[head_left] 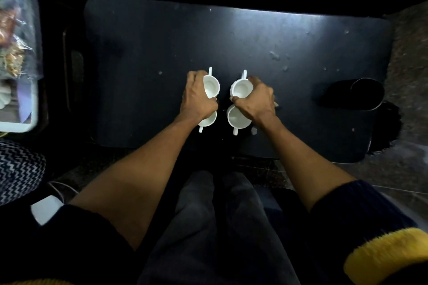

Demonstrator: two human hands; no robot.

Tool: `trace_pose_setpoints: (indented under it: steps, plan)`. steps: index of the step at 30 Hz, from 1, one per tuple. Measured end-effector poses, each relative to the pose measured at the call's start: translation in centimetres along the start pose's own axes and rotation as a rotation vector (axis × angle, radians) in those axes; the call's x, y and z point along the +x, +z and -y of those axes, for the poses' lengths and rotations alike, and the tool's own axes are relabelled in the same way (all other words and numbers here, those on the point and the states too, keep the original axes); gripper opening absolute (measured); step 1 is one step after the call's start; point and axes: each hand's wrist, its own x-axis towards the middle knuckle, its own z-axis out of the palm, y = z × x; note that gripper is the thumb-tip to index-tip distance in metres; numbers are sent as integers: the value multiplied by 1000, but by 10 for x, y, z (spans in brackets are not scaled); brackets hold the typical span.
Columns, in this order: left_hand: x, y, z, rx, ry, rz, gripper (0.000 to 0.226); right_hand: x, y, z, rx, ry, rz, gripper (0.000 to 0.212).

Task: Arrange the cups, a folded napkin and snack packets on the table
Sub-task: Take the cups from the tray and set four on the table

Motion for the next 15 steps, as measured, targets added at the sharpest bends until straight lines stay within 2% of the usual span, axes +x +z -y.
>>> trace_pose_setpoints:
  steps: [11,15]
  plan:
    - [0,0,0,13,-8,38,62,0,-1,2,-19,34,37,61]
    - [-9,-5,-6,39,2,4,76,-5,-7,1,-36,14,78,82]
